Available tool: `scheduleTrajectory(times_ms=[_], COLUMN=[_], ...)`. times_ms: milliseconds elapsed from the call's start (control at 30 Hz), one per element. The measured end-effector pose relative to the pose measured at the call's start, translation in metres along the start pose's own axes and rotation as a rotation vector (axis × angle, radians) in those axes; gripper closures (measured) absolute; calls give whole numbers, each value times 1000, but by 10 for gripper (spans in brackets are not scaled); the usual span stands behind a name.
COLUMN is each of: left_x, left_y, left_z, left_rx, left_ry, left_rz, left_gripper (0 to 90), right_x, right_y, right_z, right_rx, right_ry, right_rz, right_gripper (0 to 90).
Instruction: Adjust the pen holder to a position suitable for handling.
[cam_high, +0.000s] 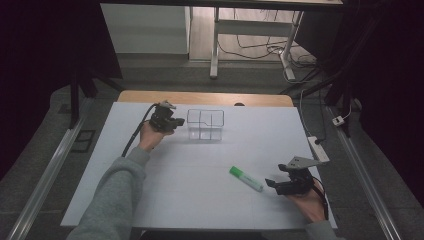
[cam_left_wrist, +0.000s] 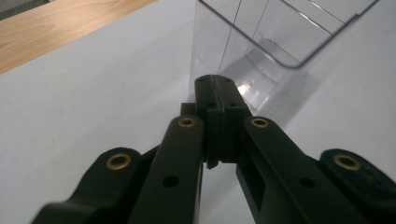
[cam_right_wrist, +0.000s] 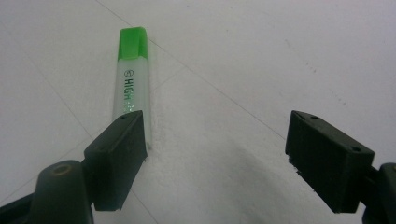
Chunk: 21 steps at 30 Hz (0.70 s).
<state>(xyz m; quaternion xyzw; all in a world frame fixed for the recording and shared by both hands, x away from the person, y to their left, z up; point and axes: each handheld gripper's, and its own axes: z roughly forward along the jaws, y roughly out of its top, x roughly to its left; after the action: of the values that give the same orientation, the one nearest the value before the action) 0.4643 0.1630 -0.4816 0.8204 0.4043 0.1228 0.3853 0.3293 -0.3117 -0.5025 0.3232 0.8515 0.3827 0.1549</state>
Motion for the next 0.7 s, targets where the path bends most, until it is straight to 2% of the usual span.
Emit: scheduleTrajectory(times_ms=[33, 100, 133, 200, 267, 333, 367, 400, 433, 467, 500, 533, 567, 600, 700], left_x=[0, -1, -1, -5, -6, -10, -10, -12, -14, -16, -20, -20, -24, -27, -37], left_y=[0, -11, -11, -26, -31, -45, -45, -49, -53, -57, -63, -63, -66, -69, -81], left_z=[0, -16, -16, -33, -38, -52, -52, -56, -60, -64, -71, -71, -74, -77, -89], left_rx=[0, -23, -23, -27, -30, -41, -41, -42, -45, -50, -50, -50, -52, -54, -66], left_ry=[0, -3, -3, 18, 23, 13, 13, 8, 5, 2, -18, -18, -20, -27, -39], left_rz=[0, -6, -6, 15, 17, 23, 23, 24, 30, 32, 34, 34, 35, 35, 43], left_gripper=[887, 887, 886, 886, 880, 784, 731, 731, 694, 622, 581, 540, 540, 475, 404], right_x=[0, 1, 1, 1, 1, 0, 1, 1, 1, 1, 1, 1, 1, 2, 2], right_y=[0, 0, 1, 1, 1, 1, 1, 1, 1, 2, 2, 2, 2, 2, 2], right_z=[0, 0, 0, 0, 0, 0, 0, 0, 0, 0, 0, 0, 0, 0, -1], right_rx=[0, 1, -1, 0, -1, -2, -2, -2, -2, -4, -5, -4, -4, -5, -6], right_ry=[0, -2, 0, -1, -1, -2, -2, -2, -1, 0, 0, 0, 0, 1, -5], right_rz=[0, -1, -1, -1, -2, 0, 0, 0, 0, -1, -1, -2, -2, 0, -7], right_gripper=[207, 207, 207, 207, 207, 208, 207, 207, 207, 208, 208, 208, 208, 208, 208])
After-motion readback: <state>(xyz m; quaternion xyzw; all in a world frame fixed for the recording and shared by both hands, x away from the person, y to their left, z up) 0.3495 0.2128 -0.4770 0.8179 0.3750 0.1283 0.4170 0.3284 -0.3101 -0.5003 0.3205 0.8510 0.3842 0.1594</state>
